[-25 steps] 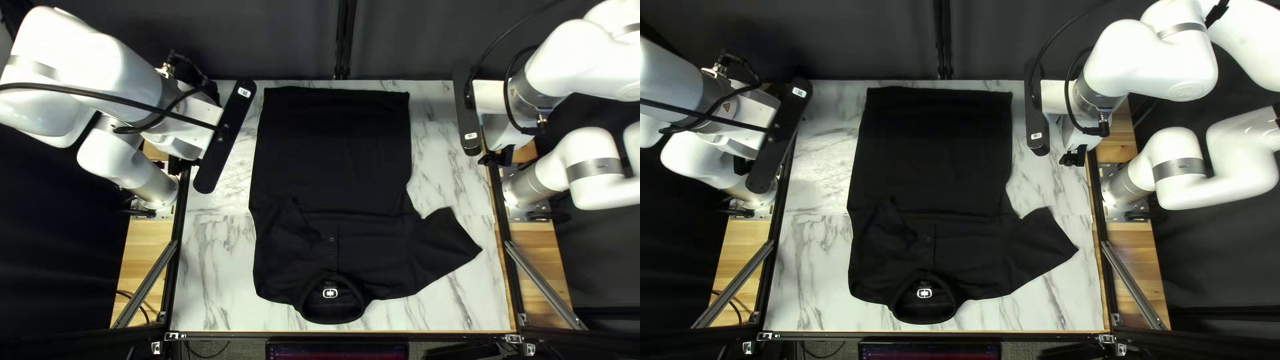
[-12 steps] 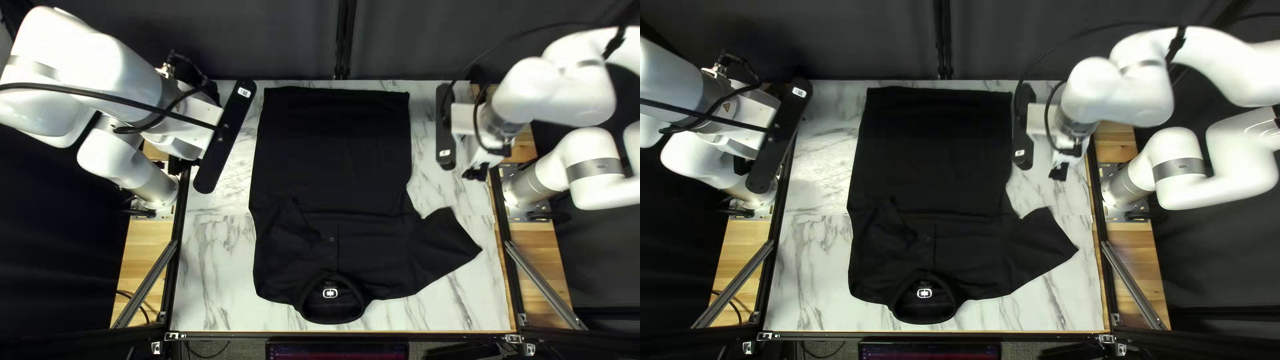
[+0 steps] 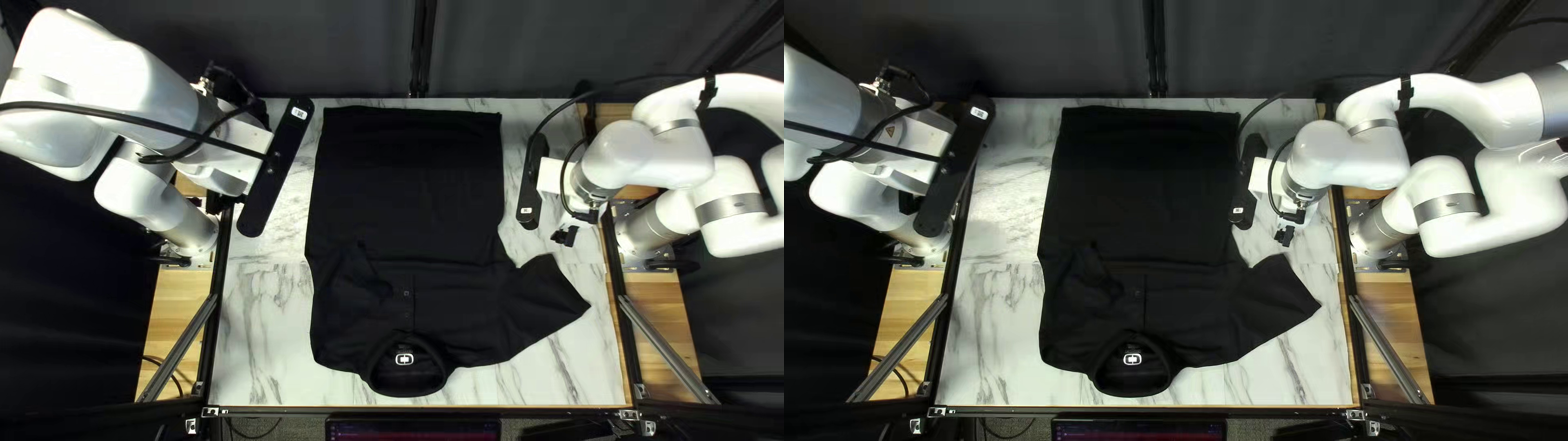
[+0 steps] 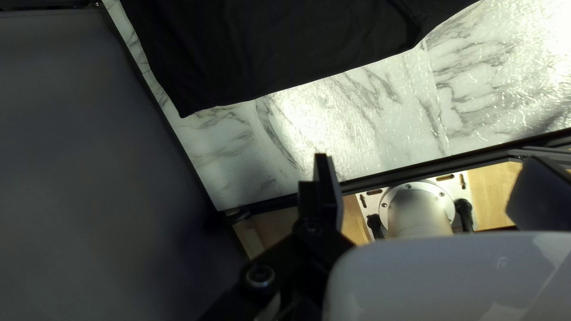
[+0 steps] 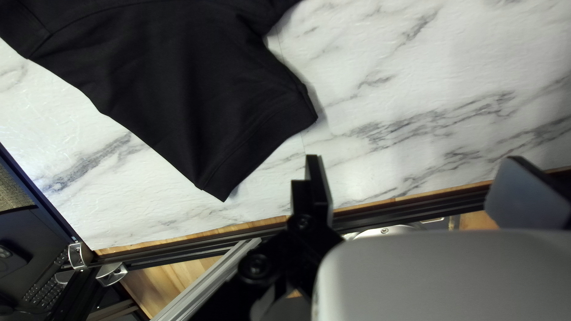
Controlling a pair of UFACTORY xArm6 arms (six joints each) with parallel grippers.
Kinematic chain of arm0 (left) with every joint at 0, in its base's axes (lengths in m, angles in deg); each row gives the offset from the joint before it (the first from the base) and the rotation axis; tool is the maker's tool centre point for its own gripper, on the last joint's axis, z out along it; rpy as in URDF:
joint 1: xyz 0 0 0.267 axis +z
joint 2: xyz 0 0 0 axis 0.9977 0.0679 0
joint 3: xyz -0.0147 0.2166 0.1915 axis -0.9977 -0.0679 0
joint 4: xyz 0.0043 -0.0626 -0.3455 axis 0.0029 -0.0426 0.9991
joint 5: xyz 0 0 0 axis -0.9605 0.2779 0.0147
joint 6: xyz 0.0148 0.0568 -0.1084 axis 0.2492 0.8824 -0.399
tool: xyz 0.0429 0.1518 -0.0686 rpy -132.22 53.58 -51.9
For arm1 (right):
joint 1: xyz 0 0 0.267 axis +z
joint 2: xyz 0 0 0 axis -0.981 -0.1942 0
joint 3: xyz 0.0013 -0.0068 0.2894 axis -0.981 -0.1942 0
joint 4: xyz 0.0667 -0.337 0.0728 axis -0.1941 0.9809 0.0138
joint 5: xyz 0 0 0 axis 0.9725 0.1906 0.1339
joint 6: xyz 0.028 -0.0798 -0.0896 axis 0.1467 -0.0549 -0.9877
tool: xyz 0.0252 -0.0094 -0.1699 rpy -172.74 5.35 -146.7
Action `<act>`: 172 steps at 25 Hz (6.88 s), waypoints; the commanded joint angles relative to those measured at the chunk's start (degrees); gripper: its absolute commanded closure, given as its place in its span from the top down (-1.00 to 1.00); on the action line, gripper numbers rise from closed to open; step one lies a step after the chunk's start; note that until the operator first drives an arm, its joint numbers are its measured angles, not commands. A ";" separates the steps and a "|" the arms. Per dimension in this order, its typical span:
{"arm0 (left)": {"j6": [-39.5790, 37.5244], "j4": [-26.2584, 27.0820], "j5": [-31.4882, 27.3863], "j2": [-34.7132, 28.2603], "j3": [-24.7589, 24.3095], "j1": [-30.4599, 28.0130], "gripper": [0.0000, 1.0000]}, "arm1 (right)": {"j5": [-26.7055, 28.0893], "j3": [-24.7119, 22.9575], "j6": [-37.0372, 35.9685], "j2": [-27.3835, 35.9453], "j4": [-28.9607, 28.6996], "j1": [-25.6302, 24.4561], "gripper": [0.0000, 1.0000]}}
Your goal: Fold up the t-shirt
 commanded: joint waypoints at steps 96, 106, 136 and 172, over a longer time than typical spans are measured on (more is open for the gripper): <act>0.00 0.00 0.00 0.00 0.00 0.00 1.00 | -25.32 -12.67 2.33 -7.45 -32.39 11.97 -1.00; 0.00 0.00 0.00 0.00 0.00 0.00 1.00 | -26.07 -14.91 10.04 -1.27 -29.94 14.13 -1.00; 0.00 0.00 0.00 0.00 0.00 0.00 1.00 | -38.02 -3.77 3.86 -19.64 -40.77 11.83 -1.00; 0.00 0.00 0.00 0.00 0.00 0.00 1.00 | -35.81 5.93 1.44 -30.10 -53.26 5.82 -1.00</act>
